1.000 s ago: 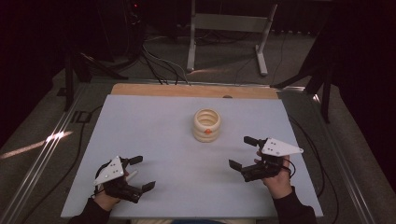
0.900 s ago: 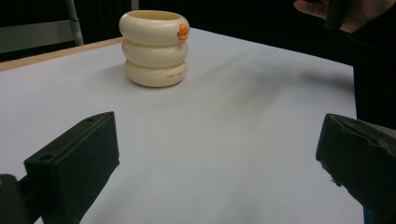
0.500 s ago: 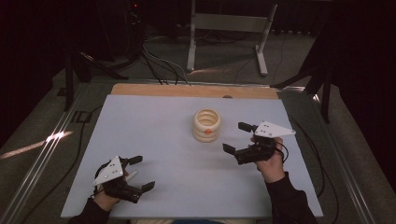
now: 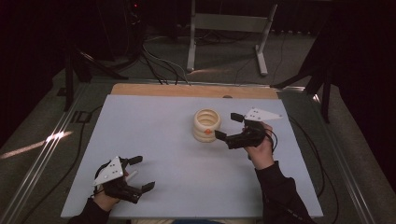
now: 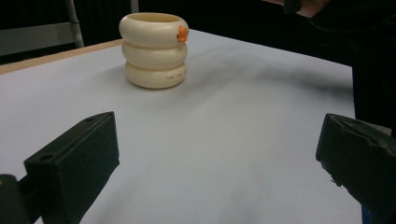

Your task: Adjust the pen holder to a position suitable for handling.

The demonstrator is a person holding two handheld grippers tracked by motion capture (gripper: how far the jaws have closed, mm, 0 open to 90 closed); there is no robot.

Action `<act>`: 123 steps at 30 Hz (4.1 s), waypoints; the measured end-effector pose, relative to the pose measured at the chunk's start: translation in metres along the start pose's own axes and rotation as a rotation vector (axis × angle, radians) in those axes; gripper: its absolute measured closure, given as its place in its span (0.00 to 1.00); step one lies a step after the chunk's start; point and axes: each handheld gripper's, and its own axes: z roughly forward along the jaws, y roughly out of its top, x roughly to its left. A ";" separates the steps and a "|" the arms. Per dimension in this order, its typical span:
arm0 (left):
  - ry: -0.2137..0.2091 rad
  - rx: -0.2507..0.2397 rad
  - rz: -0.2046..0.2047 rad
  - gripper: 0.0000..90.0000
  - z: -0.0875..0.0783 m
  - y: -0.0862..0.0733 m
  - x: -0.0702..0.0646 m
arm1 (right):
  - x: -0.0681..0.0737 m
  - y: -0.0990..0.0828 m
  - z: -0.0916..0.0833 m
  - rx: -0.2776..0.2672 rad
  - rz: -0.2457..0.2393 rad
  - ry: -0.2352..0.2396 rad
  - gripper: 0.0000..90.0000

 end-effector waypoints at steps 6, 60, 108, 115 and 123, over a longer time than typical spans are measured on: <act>0.000 -0.001 0.000 0.00 -0.001 0.000 0.000 | -0.014 0.003 0.015 0.009 0.080 -0.004 0.00; 0.000 0.000 -0.004 0.00 -0.001 -0.001 0.001 | -0.070 0.019 0.104 0.584 0.507 -0.365 0.77; 0.000 0.013 0.008 0.00 -0.001 -0.001 -0.001 | 0.015 0.008 0.095 0.689 0.409 -0.316 0.79; 0.000 0.014 0.007 0.00 -0.001 -0.001 -0.001 | 0.017 0.008 0.096 0.690 0.409 -0.312 0.78; -0.001 0.014 0.008 0.00 -0.001 -0.001 -0.001 | 0.020 0.014 0.095 0.663 0.371 -0.280 0.51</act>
